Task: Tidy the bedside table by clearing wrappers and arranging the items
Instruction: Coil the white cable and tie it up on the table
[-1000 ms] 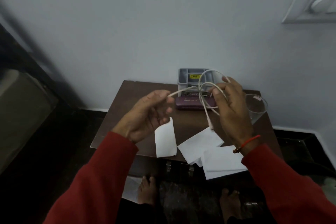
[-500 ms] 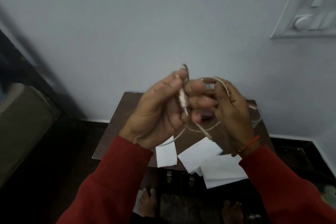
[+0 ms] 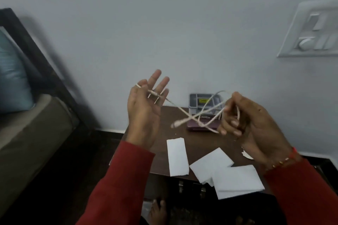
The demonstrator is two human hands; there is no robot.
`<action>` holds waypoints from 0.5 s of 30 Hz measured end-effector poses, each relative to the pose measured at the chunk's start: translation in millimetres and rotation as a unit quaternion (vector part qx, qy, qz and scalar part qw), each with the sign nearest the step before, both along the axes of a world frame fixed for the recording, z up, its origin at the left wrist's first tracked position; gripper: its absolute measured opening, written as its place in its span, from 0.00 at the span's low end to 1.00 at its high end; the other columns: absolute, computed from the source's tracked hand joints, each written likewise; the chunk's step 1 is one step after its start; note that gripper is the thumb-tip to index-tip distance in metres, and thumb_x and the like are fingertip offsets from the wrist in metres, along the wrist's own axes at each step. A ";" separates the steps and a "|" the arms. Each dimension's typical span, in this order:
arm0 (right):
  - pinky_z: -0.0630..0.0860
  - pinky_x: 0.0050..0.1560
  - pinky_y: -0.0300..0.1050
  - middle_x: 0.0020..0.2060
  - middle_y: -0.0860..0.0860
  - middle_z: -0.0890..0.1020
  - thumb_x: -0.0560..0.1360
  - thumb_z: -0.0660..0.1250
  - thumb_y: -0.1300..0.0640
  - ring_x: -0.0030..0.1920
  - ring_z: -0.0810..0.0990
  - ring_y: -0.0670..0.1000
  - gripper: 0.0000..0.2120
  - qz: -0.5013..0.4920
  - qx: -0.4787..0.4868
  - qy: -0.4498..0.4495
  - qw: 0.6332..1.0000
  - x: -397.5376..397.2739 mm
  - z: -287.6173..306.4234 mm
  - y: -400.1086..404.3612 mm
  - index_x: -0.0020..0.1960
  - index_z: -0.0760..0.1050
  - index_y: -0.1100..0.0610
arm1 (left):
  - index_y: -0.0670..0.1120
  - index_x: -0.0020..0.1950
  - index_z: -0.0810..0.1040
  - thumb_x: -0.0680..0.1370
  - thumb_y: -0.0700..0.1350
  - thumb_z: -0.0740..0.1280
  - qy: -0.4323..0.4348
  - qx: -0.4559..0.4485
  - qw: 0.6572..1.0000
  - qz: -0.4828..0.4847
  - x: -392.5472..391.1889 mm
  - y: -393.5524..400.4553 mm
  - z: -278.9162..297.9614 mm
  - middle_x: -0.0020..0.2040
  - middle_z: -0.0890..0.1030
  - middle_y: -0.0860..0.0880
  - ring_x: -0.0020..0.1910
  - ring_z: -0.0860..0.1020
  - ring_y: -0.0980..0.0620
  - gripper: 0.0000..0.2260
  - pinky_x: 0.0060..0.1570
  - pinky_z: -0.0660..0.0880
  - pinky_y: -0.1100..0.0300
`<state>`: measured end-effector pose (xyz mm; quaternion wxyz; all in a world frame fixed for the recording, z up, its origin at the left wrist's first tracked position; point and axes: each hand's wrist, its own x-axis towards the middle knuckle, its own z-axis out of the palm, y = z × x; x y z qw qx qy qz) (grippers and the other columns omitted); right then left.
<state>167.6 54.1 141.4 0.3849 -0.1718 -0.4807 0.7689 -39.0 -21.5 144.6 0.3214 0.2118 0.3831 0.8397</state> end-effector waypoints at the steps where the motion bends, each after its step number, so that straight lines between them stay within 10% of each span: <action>1: 0.75 0.38 0.51 0.25 0.50 0.66 0.79 0.60 0.50 0.23 0.65 0.49 0.16 -0.005 -0.027 0.043 0.999 2.1 4.5 0.0 0.37 0.73 0.58 | 0.47 0.51 0.69 0.86 0.39 0.52 0.092 -0.068 0.993 0.035 0.1 -0.8 -5.3 0.66 0.81 0.46 0.62 0.82 0.46 0.09 0.62 0.79 0.50; 5: 0.74 0.63 0.63 0.33 0.48 0.76 0.79 0.58 0.50 0.40 0.79 0.54 0.13 0.058 -0.043 0.275 0.959 16.3 14.7 0.6 0.40 0.73 0.54 | 0.42 0.52 0.71 0.85 0.39 0.55 0.416 -0.274 0.866 0.046 7.0 -2.1 -21.2 0.55 0.82 0.47 0.42 0.80 0.54 0.06 0.46 0.74 0.63; 9: 0.76 0.50 0.47 0.34 0.46 0.76 0.80 0.58 0.49 0.33 0.73 0.49 0.10 0.026 0.009 0.277 0.961 31.2 24.2 5.2 0.50 0.76 0.51 | 0.47 0.41 0.76 0.80 0.42 0.58 0.587 -0.308 0.736 -0.140 17.5 -10.2 -24.0 0.31 0.80 0.50 0.31 0.76 0.54 0.10 0.36 0.70 0.58; 15: 0.67 0.72 0.51 0.68 0.52 0.77 0.80 0.58 0.42 0.71 0.74 0.54 0.19 -0.190 0.094 0.114 0.971 61.1 42.4 28.8 0.65 0.74 0.51 | 0.40 0.47 0.81 0.80 0.43 0.52 0.409 -0.207 0.813 -0.359 24.6 -19.0 -11.5 0.32 0.62 0.47 0.30 0.59 0.52 0.18 0.29 0.59 0.59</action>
